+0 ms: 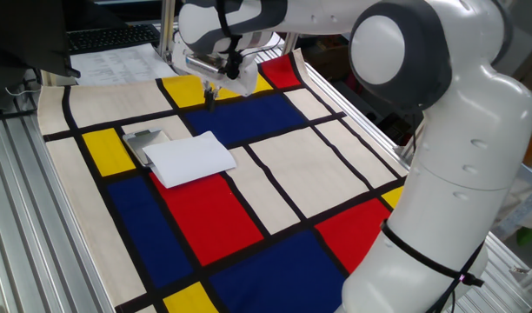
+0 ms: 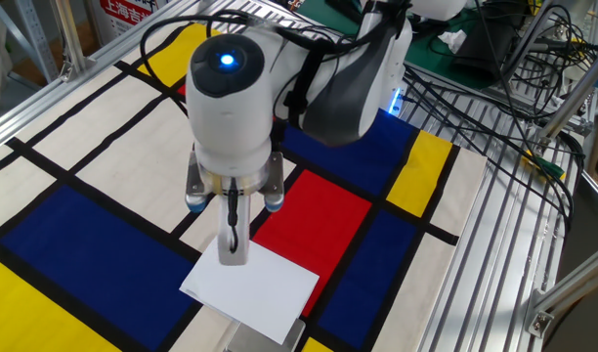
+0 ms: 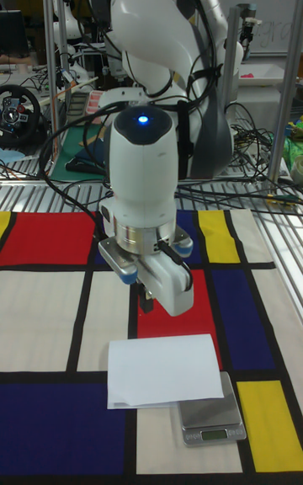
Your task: Unfold a piece of paper
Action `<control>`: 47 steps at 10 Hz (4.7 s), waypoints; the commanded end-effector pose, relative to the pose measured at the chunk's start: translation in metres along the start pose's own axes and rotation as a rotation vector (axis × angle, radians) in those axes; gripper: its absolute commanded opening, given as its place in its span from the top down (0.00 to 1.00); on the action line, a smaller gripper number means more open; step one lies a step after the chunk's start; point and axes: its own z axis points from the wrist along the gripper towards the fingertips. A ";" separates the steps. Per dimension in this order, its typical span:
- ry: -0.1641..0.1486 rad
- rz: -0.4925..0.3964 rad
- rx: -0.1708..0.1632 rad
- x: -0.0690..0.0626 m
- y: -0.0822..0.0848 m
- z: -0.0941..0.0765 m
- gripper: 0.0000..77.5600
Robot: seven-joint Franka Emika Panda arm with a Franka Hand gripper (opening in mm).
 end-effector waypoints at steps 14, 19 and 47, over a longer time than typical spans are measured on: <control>-0.008 0.320 -0.099 -0.022 0.049 0.030 1.00; 0.053 0.318 -0.127 -0.010 0.049 0.022 1.00; 0.006 0.454 -0.022 -0.012 0.053 0.041 1.00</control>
